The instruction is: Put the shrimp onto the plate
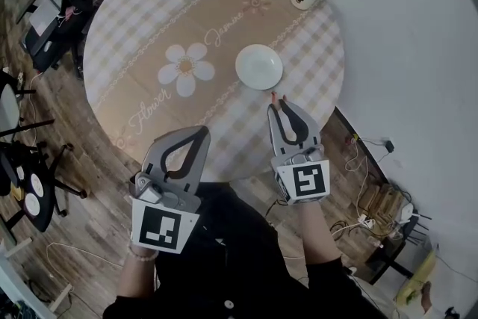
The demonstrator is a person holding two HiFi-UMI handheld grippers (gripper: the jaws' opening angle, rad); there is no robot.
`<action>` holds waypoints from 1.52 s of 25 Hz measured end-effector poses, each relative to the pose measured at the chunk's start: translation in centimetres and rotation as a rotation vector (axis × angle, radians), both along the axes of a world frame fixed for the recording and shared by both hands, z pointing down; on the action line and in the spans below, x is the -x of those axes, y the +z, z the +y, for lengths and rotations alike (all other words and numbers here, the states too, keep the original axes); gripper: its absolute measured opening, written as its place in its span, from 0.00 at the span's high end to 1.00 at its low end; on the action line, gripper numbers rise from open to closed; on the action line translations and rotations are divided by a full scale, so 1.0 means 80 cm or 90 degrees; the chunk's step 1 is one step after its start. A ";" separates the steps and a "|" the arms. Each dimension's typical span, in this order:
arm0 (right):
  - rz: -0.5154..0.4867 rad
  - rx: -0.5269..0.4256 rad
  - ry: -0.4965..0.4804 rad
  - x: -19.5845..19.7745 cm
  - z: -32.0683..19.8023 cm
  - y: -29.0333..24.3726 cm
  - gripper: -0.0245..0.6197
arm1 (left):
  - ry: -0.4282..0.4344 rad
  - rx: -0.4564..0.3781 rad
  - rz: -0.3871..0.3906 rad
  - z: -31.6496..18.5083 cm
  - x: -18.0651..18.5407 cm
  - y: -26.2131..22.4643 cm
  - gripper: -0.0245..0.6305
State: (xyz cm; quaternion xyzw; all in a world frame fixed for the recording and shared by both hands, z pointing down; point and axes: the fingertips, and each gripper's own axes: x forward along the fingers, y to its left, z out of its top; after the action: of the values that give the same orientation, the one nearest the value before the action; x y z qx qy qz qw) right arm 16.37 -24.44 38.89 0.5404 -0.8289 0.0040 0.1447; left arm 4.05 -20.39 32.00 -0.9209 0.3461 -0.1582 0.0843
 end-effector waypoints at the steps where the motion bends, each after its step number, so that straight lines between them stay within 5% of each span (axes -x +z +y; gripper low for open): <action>1: 0.003 0.003 -0.002 0.000 -0.005 0.005 0.88 | -0.002 0.004 -0.001 0.000 0.001 0.002 0.96; 38: 0.188 0.248 -0.067 -0.010 -0.130 0.221 0.88 | -0.049 0.039 -0.013 -0.011 0.026 0.031 0.96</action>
State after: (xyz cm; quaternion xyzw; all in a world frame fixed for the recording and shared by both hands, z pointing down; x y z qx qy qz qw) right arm 17.14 -34.87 56.53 0.4533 -0.8091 0.0773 0.3660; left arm 1.95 -21.29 34.52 -0.9073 0.3756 -0.1812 0.0535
